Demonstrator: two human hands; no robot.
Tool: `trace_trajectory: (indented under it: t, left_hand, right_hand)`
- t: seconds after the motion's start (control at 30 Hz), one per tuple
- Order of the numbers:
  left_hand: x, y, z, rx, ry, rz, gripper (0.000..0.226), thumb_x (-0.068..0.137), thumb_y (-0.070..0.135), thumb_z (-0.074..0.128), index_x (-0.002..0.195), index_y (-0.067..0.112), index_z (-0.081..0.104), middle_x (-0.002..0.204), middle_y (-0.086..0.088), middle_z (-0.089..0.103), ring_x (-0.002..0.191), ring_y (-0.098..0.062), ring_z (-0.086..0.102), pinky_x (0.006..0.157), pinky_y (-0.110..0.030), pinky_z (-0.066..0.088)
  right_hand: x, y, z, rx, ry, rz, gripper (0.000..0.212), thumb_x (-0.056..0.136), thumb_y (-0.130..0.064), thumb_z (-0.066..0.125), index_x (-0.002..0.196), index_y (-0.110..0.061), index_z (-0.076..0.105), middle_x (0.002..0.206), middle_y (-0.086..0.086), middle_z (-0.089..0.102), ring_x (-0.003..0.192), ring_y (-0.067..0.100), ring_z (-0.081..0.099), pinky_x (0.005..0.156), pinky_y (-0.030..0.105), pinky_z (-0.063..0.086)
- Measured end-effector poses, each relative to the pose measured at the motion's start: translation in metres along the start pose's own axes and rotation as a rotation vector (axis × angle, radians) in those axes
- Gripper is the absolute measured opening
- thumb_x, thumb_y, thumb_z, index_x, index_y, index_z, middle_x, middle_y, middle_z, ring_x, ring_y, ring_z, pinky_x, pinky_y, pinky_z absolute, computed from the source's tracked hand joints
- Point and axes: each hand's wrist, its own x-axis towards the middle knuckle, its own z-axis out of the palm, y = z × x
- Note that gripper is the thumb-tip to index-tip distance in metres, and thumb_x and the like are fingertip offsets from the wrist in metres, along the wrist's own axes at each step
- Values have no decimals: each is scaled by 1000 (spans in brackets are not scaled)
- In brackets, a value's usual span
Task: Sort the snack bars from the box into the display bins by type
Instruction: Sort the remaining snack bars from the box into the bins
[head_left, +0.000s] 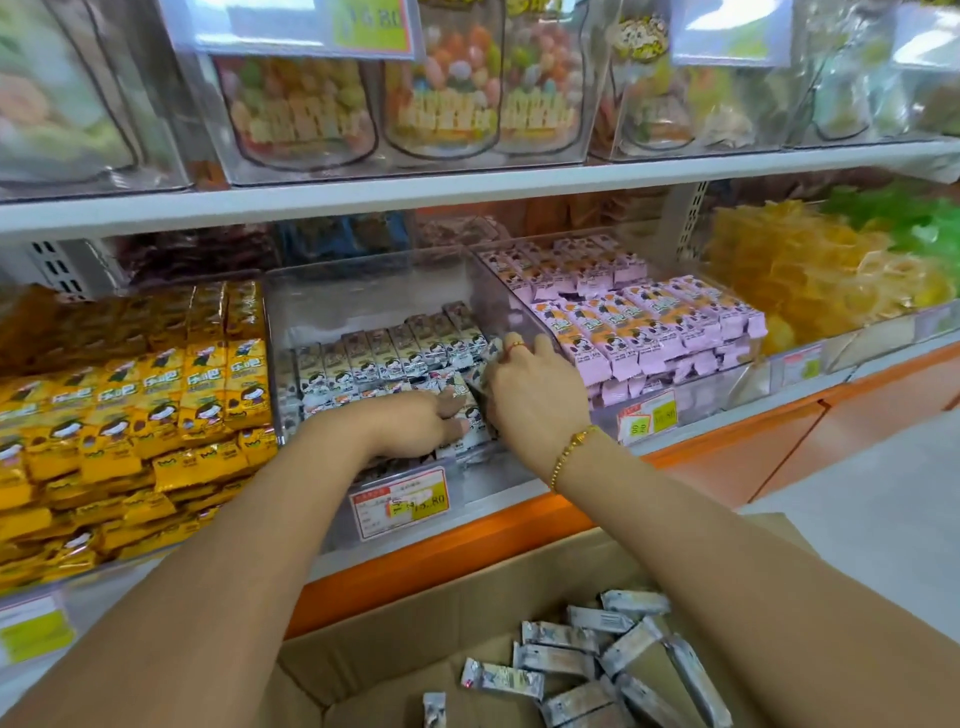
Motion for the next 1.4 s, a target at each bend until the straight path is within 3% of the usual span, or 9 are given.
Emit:
trace_trajectory:
  t: [0.37, 0.5, 0.7, 0.83, 0.97, 1.07, 1.17, 1.33, 1.4]
  left_hand:
    - [-6, 4, 5, -49, 6, -5, 58, 101, 42, 36, 152, 26, 13, 159, 6, -2, 147, -19, 5, 119, -33, 5]
    - [-18, 20, 1, -25, 13, -48, 52, 102, 41, 31, 151, 24, 22, 160, -2, 5, 145, -23, 16, 115, -31, 15]
    - [-66, 32, 28, 55, 265, -105, 59, 98, 55, 26, 138, 16, 48, 135, -11, 54, 120, -25, 51, 95, -30, 40]
    - [-102, 32, 72, -60, 724, 31, 40, 98, 41, 44, 130, 20, 55, 128, 2, 58, 112, -9, 51, 92, -25, 42]
    - [-124, 38, 136, -317, 1121, 69, 21, 93, 33, 49, 82, 18, 58, 83, 8, 51, 75, -3, 47, 65, -12, 39]
    - [-123, 28, 200, -332, 996, -124, 23, 92, 32, 57, 72, 23, 51, 68, 10, 50, 61, -4, 49, 55, -10, 35]
    - [-126, 13, 259, -330, 748, -356, 2, 90, 27, 59, 90, 28, 58, 88, 7, 60, 80, -9, 57, 66, -20, 43]
    - [-146, -18, 307, -414, 737, -732, 38, 90, 22, 60, 125, 10, 53, 99, -16, 67, 69, -26, 58, 58, -29, 38]
    - [-150, -21, 313, -375, 719, -741, 45, 89, 17, 61, 131, 6, 48, 104, -21, 65, 65, -27, 57, 55, -28, 35]
  right_hand:
    - [24, 2, -10, -1, -608, -186, 32, 100, -14, 36, 118, 0, 58, 122, 15, 58, 104, 30, 55, 85, 33, 43]
    - [32, 3, -20, -101, -669, -236, 18, 98, -11, 41, 95, -4, 58, 82, 8, 50, 73, 22, 49, 69, 30, 42]
    - [27, 14, -10, 64, -379, -192, 27, 93, 0, 46, 116, 2, 60, 119, 16, 62, 113, 29, 58, 88, 34, 46]
    - [-10, 37, 8, 392, -10, -237, 18, 92, -19, 56, 94, -5, 67, 91, 11, 67, 83, 22, 59, 71, 31, 43]
    - [-82, 71, 40, 506, 282, -284, 30, 90, -35, 55, 71, -12, 56, 72, 1, 51, 64, 14, 42, 56, 26, 32]
    - [-115, 93, 90, 404, -31, -346, 24, 91, -36, 55, 80, -15, 60, 84, 1, 57, 75, 18, 56, 62, 26, 37]
    - [-135, 104, 156, 288, -470, -296, 25, 93, -35, 56, 111, -19, 59, 111, 3, 61, 100, 20, 58, 83, 29, 47]
    - [-168, 88, 248, 247, -852, -301, 46, 91, -24, 60, 134, -17, 47, 133, 6, 53, 119, 24, 52, 92, 28, 39]
    - [-185, 81, 279, 252, -930, -324, 58, 91, -19, 58, 144, -15, 34, 139, 13, 47, 122, 30, 50, 96, 31, 39]
